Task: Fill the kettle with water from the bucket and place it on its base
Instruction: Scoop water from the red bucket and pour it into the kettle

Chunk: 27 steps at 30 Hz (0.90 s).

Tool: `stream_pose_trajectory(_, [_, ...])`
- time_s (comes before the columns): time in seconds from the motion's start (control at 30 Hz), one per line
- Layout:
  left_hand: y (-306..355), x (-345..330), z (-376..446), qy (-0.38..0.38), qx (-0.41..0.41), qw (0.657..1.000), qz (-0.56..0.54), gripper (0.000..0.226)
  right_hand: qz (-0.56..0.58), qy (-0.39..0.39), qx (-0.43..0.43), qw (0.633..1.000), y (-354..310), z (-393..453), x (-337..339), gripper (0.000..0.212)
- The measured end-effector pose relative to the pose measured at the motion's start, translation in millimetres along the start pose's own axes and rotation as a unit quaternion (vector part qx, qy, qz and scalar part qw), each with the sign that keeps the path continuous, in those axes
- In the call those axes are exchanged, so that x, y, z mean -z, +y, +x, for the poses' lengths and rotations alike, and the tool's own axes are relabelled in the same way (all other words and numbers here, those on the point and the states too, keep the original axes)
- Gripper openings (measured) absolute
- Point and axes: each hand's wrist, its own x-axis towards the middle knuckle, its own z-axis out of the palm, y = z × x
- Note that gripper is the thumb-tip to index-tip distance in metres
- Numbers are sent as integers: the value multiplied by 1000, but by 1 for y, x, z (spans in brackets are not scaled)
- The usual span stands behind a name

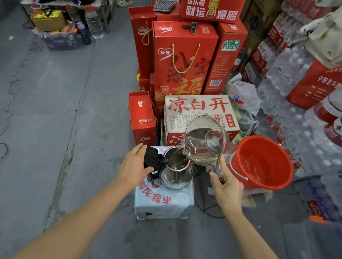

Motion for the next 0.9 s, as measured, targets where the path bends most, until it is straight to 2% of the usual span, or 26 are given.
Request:
stream_pose_trajectory(0.17, [-1,1,1,-2,-6,1000,5,86,-66,1,37,997,-5,-2,0,67])
stream_pose_trajectory(0.37, [1,3,1,-10,1,1000,5,86,-140,23,112,984,-6,-4,-4,72])
stream_pose_trajectory(0.67, [2,6,0,-13,-1,1000,5,85,-202,40,225,952,-10,-2,-8,52])
stream_pose_trajectory(0.77, [1,6,-1,-15,1,1000,5,85,-243,40,252,936,-8,-2,-11,58])
stream_pose_trajectory(0.9, [1,6,-1,-17,0,1000,3,86,-304,34,263,915,-9,-7,-13,78])
